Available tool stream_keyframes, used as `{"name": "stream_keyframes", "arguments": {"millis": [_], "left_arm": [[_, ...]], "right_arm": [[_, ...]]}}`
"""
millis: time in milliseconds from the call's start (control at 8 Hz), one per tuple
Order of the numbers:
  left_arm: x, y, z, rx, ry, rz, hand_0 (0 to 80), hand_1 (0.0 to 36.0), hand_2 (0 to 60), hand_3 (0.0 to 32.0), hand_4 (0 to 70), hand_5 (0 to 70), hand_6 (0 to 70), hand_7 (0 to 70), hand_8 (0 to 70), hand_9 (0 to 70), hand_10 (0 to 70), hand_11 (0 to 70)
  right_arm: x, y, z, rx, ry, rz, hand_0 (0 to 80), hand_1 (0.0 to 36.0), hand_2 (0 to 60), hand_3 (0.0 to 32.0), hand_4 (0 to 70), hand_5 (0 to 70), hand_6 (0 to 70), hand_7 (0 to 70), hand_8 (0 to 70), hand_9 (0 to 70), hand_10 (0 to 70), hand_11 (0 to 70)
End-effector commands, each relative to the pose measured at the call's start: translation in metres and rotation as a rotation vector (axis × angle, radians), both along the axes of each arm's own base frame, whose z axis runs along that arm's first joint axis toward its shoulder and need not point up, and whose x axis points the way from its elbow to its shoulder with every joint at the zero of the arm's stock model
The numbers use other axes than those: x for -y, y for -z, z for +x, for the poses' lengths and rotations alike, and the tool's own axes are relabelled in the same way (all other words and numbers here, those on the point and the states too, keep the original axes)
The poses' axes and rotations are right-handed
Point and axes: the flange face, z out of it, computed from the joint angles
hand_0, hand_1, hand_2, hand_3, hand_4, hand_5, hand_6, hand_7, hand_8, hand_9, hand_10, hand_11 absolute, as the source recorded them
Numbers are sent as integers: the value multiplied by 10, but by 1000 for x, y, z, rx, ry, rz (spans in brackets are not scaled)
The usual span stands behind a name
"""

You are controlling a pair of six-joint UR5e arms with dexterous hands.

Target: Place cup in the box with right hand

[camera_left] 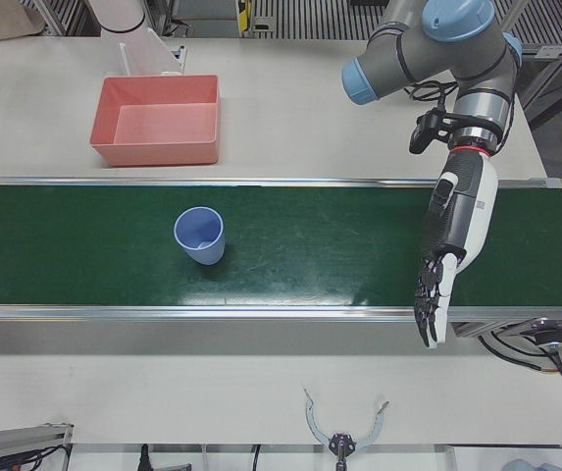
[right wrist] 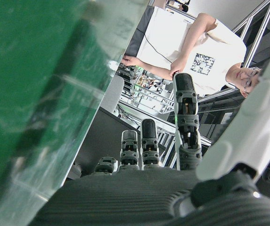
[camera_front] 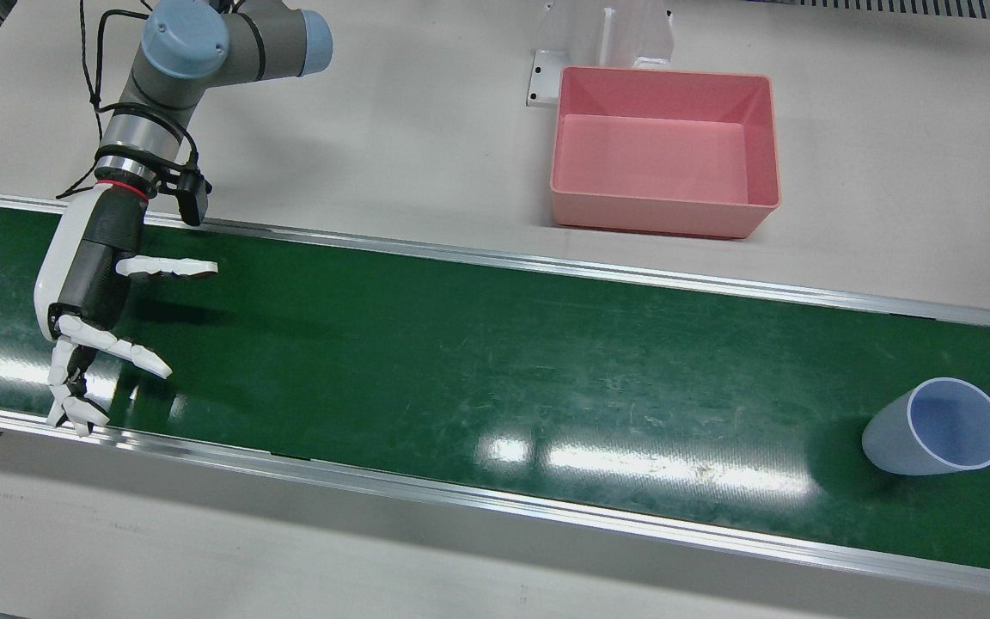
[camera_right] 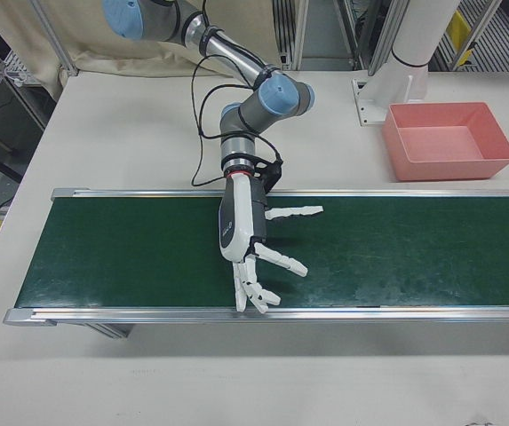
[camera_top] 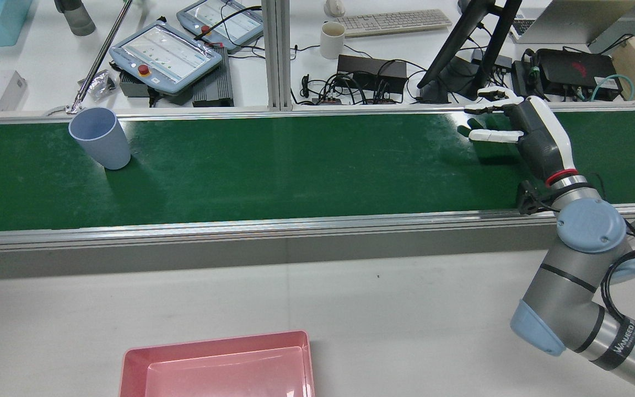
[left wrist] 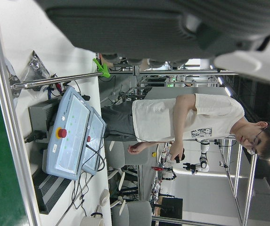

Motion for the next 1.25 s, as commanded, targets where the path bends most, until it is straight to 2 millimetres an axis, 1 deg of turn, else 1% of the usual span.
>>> {"name": "stream_keyframes", "arguments": {"millis": [0, 125, 375, 625, 750, 1125], "left_arm": [[0, 0, 0, 0, 0, 0, 0, 0, 0, 0, 0, 0, 0, 0, 0, 0, 0, 0], [0, 0, 1, 0, -2, 0, 0, 0, 0, 0, 0, 0, 0, 0, 0, 0, 0, 0], [0, 0, 0, 0, 0, 0, 0, 0, 0, 0, 0, 0, 0, 0, 0, 0, 0, 0], [0, 0, 0, 0, 0, 0, 0, 0, 0, 0, 0, 0, 0, 0, 0, 0, 0, 0], [0, 0, 0, 0, 0, 0, 0, 0, 0, 0, 0, 0, 0, 0, 0, 0, 0, 0], [0, 0, 0, 0, 0, 0, 0, 0, 0, 0, 0, 0, 0, 0, 0, 0, 0, 0]], "right_arm": [[5, -1, 10, -2, -17, -2, 441, 16, 42, 0, 444, 21, 73, 359, 103, 171, 32, 45], [5, -1, 10, -2, -17, -1, 439, 14, 42, 0, 446, 21, 73, 358, 104, 171, 31, 45], [5, -1, 10, -4, -17, -1, 438, 13, 50, 0, 473, 20, 74, 366, 106, 175, 34, 48], [5, 0, 10, -1, -15, 0, 436, 8, 28, 0, 441, 20, 70, 356, 104, 171, 35, 50], [4, -1, 11, -5, -14, -2, 435, 10, 28, 0, 418, 21, 69, 350, 105, 170, 33, 48], [4, -2, 10, -8, -11, -3, 436, 14, 41, 0, 404, 22, 68, 346, 105, 169, 28, 42]]}}
